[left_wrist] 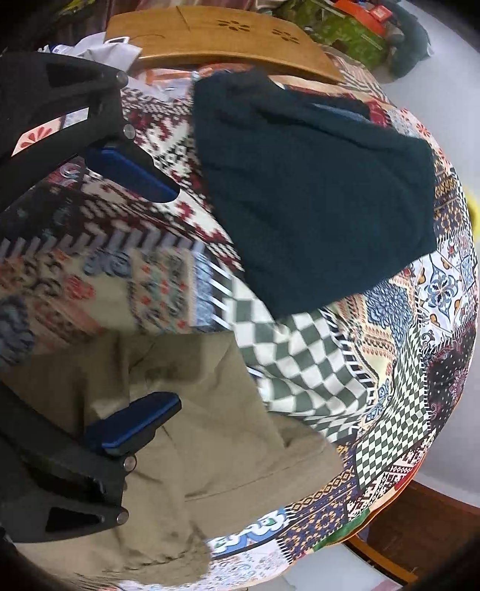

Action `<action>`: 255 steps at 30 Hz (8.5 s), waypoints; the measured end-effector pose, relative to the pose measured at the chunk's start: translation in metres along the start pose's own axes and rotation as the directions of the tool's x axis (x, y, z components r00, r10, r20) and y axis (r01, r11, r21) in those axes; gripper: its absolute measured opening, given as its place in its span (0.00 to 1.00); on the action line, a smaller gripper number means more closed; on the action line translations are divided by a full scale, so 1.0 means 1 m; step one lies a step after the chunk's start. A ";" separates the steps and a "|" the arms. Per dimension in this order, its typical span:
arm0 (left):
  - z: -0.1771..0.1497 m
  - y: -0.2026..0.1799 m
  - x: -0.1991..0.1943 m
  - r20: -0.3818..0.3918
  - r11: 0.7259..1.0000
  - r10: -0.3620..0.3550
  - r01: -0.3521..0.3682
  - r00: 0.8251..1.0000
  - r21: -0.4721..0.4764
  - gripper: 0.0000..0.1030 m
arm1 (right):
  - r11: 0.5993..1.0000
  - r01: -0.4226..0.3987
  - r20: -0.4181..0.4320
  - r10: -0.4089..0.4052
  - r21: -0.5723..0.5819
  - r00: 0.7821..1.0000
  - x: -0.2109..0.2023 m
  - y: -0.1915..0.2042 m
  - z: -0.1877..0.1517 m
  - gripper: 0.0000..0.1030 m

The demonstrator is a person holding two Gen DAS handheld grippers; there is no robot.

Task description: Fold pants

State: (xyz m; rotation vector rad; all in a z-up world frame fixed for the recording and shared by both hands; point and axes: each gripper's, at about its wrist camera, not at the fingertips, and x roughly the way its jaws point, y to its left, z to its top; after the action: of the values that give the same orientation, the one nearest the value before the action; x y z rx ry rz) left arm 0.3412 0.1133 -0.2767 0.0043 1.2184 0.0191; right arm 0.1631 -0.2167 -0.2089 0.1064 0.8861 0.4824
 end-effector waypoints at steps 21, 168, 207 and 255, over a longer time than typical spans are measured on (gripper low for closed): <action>-0.153 0.003 -0.104 0.106 0.991 -0.067 0.079 0.992 -0.108 1.00 | 0.997 -0.019 0.015 0.020 -0.070 1.000 -0.002 0.028 -0.008 0.77; 0.054 0.192 -0.055 0.370 0.951 0.127 -0.007 0.920 -0.309 0.02 | 0.956 -0.075 0.044 0.091 -0.284 0.995 0.236 0.161 0.203 0.10; -0.143 0.044 -0.336 0.762 0.993 0.095 -0.010 0.641 -0.115 0.52 | 0.899 -0.097 0.438 0.300 -0.428 0.848 -0.072 0.210 0.107 0.27; -0.221 0.010 -0.365 0.823 0.990 0.120 -0.001 0.556 -0.144 1.00 | 0.943 -0.042 0.548 0.228 -0.331 0.804 -0.122 0.207 0.051 1.00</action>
State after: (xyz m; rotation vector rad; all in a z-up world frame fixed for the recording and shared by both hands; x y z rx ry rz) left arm 0.0076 0.1155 -0.0103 -0.0524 0.2350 0.1431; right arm 0.0624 -0.0821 -0.0296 0.0303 0.1893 0.6713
